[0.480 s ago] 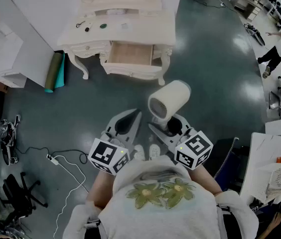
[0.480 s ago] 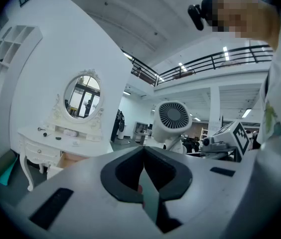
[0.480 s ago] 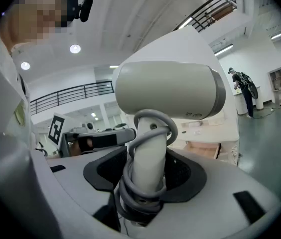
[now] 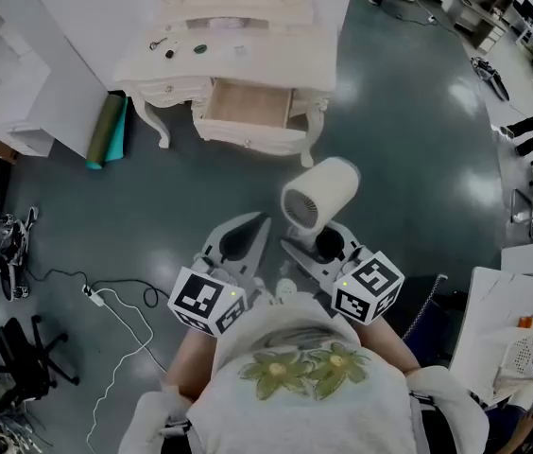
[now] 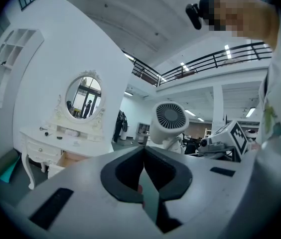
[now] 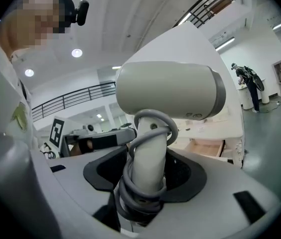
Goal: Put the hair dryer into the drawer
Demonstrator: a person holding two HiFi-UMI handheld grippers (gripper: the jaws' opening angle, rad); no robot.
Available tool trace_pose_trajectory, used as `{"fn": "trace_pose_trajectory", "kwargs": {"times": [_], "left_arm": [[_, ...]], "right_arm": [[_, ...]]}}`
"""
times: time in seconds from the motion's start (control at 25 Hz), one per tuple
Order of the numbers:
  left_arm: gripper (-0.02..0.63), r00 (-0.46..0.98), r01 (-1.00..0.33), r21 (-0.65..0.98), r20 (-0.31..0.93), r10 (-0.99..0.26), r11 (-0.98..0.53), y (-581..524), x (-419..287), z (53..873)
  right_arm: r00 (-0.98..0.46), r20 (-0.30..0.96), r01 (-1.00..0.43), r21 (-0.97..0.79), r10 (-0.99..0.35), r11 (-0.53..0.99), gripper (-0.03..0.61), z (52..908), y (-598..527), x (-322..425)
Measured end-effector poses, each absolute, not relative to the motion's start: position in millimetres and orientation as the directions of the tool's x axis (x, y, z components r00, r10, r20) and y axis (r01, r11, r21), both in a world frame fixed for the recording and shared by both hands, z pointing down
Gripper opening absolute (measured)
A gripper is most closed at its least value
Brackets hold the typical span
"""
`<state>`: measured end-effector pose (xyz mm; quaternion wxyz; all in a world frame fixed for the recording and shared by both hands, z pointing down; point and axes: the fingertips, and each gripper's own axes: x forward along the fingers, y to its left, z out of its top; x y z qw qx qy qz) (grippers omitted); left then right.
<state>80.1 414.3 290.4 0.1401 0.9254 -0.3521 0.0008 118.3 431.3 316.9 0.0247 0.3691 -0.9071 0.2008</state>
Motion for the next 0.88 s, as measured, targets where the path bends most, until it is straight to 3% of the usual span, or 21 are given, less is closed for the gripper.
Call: {"fn": "trace_pose_trajectory", "kwargs": {"times": [0.44, 0.88], "left_arm": [[0.011, 0.730, -0.673, 0.300, 0.118, -0.673, -0.677, 405, 88, 313], [0.011, 0.743, -0.659, 0.305, 0.124, -0.658, -0.687, 321, 76, 318]], "right_arm": [[-0.755, 0.222, -0.652, -0.353, -0.617, 0.671, 0.218, 336, 422, 127], [-0.746, 0.257, -0.665, -0.352, -0.615, 0.659, 0.218, 343, 342, 118]]}}
